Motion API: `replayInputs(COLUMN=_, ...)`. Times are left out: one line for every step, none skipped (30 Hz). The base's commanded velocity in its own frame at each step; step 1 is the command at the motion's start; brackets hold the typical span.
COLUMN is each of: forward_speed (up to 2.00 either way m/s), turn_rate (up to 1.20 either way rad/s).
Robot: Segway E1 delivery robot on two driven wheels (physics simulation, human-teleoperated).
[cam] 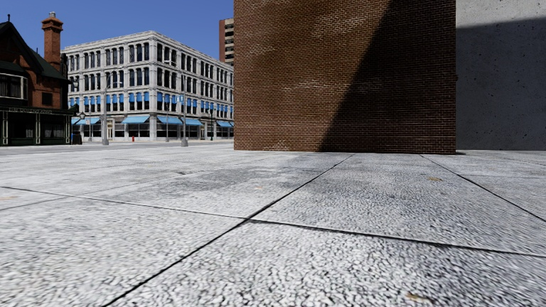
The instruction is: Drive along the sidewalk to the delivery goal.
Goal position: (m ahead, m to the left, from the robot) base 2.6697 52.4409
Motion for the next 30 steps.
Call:
replayInputs(forward_speed=0.00, turn_rate=0.00)
replayInputs(forward_speed=0.00, turn_rate=0.00)
replayInputs(forward_speed=0.00, turn_rate=0.00)
replayInputs(forward_speed=0.02, turn_rate=-0.06)
replayInputs(forward_speed=0.09, turn_rate=-0.11)
replayInputs(forward_speed=0.09, turn_rate=-0.11)
replayInputs(forward_speed=0.14, turn_rate=-0.12)
replayInputs(forward_speed=0.16, turn_rate=-0.12)
replayInputs(forward_speed=0.17, turn_rate=-0.12)
replayInputs(forward_speed=0.18, turn_rate=-0.04)
replayInputs(forward_speed=0.18, turn_rate=-0.04)
replayInputs(forward_speed=0.22, turn_rate=0.00)
replayInputs(forward_speed=0.43, turn_rate=0.00)
replayInputs(forward_speed=0.59, turn_rate=0.00)
replayInputs(forward_speed=0.59, turn_rate=0.00)
replayInputs(forward_speed=0.63, turn_rate=0.00)
replayInputs(forward_speed=0.63, turn_rate=0.00)
replayInputs(forward_speed=0.64, turn_rate=0.00)
replayInputs(forward_speed=0.64, turn_rate=0.00)
replayInputs(forward_speed=0.64, turn_rate=0.00)
replayInputs(forward_speed=0.64, turn_rate=0.00)
replayInputs(forward_speed=0.66, turn_rate=0.00)
replayInputs(forward_speed=0.72, turn_rate=0.00)
replayInputs(forward_speed=0.75, turn_rate=0.00)
replayInputs(forward_speed=0.75, turn_rate=0.00)
replayInputs(forward_speed=0.77, turn_rate=0.09)
replayInputs(forward_speed=0.78, turn_rate=0.22)
replayInputs(forward_speed=0.80, turn_rate=0.32)
replayInputs(forward_speed=0.80, turn_rate=0.32)
replayInputs(forward_speed=0.84, turn_rate=0.38)
